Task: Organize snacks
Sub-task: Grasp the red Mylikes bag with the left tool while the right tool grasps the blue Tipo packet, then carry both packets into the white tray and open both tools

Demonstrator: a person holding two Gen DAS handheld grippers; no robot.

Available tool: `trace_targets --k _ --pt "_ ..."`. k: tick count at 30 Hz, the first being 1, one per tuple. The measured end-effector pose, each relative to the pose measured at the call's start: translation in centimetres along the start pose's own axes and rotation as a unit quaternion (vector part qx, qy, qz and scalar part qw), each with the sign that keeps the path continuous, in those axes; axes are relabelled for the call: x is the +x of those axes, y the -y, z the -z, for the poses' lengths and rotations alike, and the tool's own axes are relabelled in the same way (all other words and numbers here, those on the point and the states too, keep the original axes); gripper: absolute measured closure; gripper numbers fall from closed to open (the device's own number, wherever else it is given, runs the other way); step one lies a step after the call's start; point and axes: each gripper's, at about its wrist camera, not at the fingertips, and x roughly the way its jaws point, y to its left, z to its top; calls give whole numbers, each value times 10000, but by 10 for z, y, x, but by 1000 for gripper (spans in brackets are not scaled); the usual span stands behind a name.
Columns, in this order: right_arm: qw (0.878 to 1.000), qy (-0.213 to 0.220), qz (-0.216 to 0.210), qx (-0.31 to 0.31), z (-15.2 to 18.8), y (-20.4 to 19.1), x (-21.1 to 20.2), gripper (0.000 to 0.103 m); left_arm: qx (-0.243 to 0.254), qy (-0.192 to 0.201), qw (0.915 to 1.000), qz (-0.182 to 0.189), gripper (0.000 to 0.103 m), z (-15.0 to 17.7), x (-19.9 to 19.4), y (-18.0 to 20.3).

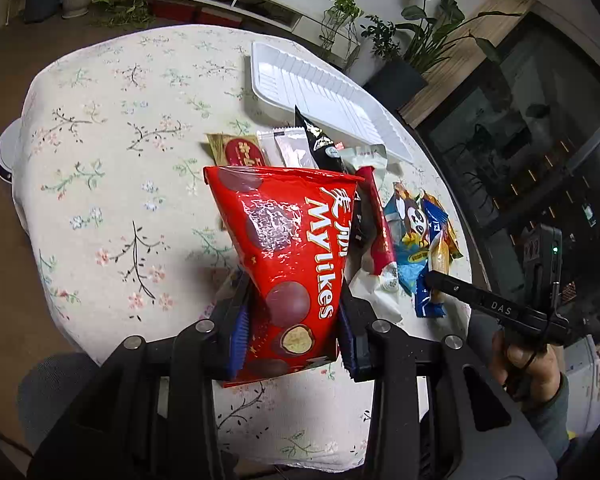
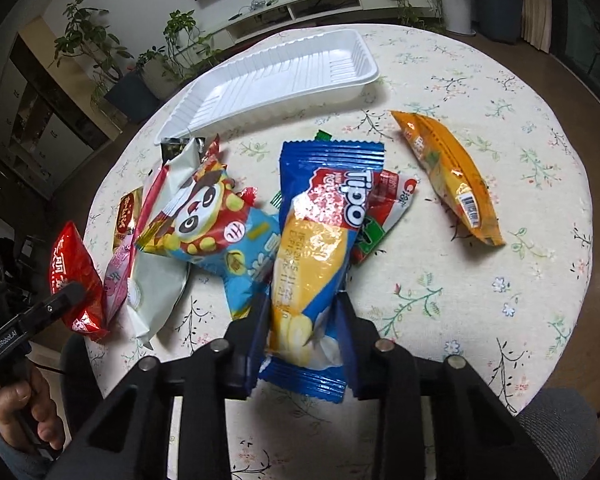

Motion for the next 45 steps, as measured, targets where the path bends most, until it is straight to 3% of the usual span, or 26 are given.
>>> trace_targets --k 13,22,28,34,40,45 --pt "9995 240 -202 72 11 3 -20 77 20 -58 9999 141 69 4 4 10" --pt "9955 534 -688 373 6 21 -60 78 -151 51 9992 378 69 -14 -9 3" --pt "9922 974 -384 672 -30 70 -90 78 -74 424 9990 81 69 -73 -33 -15" --pt "9866 1363 104 891 -105 120 -109 78 326 585 9975 -239 69 -159 -34 -5" --pt "9927 1188 -115 142 -180 74 -82 78 721 130 9968 -329 69 -243 27 34" --pt "9968 622 -293 -400 -216 26 -16 78 830 -416 9948 -407 69 -272 101 52"
